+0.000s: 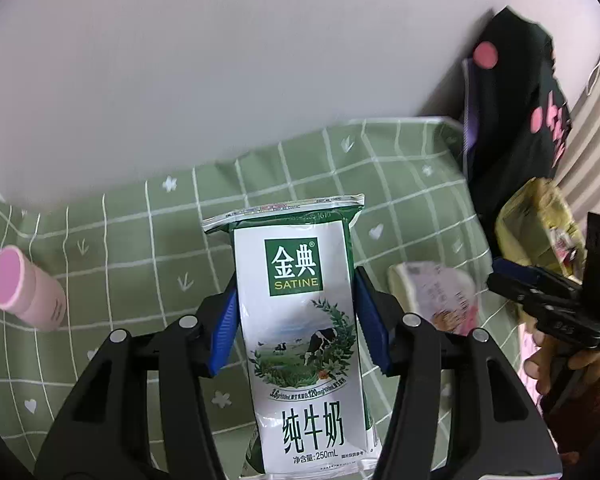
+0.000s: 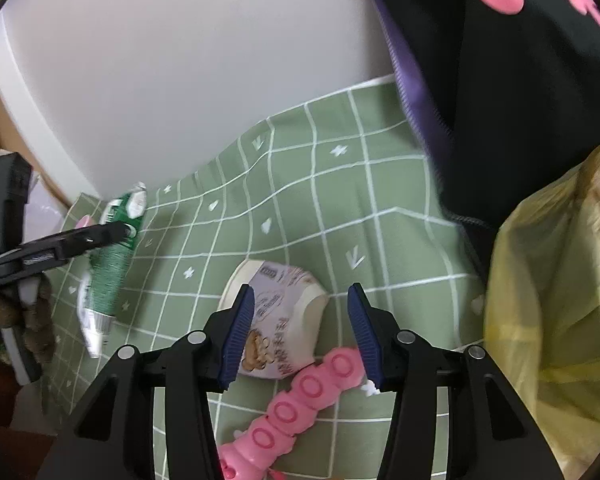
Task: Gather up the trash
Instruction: 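Grasp the white snack cup with the right gripper while the left gripper grasps the milk carton, then lift and carry the snack cup and milk carton over the yellow bag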
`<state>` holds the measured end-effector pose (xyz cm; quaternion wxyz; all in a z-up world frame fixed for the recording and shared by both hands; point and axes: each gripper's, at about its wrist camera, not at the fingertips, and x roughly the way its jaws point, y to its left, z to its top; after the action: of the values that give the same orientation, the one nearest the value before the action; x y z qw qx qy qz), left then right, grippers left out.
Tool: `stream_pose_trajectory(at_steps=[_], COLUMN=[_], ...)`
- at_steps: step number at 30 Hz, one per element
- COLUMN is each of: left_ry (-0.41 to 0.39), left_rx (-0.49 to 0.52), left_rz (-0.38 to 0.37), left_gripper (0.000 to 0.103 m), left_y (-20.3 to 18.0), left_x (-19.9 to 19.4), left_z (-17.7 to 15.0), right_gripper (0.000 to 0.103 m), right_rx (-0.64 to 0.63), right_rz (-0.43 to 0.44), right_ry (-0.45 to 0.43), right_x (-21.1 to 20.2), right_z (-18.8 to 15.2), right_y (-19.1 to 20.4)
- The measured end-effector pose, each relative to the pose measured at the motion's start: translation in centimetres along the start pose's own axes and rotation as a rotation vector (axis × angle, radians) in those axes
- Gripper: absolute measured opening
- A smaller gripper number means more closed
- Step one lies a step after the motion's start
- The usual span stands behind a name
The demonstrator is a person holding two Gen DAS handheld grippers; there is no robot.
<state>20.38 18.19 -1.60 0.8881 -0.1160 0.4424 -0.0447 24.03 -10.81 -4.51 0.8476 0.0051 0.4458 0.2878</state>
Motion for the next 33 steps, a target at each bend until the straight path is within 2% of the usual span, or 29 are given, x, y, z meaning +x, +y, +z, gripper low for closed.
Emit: stream_pose_trajectory(at_steps=[6,8,10,13,15,21,23,25,30,33], left_ry=[0.037,0.045,0.055,0.061,0.063,0.047,0.038,0.025,-0.009,-0.016], left_rx=[-0.008,-0.013,-0.025,-0.031,-0.028,-0.005,0.004,0.012,0.046,0.048], left_rz=[-0.004,-0.005,-0.011,-0.009,-0.009,-0.014,-0.017,-0.019,-0.018,-0.021], left_gripper=[0.051,0.051,0.051,0.051,0.051,0.050,0.050,0.050,0.050,0.050], left_y=[0.0,0.1,0.4,0.5,0.4,-0.3,-0.5,-0.9,-1.8,-2.0], left_x=[1.2,1.3,1.5,1.5,1.5,0.8,0.5,0.1,-0.8,-1.1], left_z=[-0.9,-1.1,-1.2,-1.5,-1.5,-1.2,-1.0,-0.8,-0.2,-0.1], right_gripper=[0.046,0.046,0.046,0.046,0.042,0.035,0.021,0.011,0.010,0.010], right_rx=[-0.011,0.016,0.046,0.028,0.013,-0.047,-0.053,-0.061,-0.085,-0.071], right_rz=[-0.020,0.010,0.045,0.043,0.044,0.005,0.001,-0.020,-0.038,-0.006], right_ry=[0.093,0.115,0.127,0.131,0.139,0.103,0.077,0.061,0.036,0.008], right_x=[3.1,4.3,5.0,5.1,4.9,3.5,2.7,1.9,0.5,-0.3], right_z=[-0.7,-0.9,-0.8,-0.6,-0.5,0.1,0.3,0.6,0.5,0.1], right_y=[0.3,0.0,-0.2,0.1,0.4,1.7,1.9,1.9,2.4,2.2])
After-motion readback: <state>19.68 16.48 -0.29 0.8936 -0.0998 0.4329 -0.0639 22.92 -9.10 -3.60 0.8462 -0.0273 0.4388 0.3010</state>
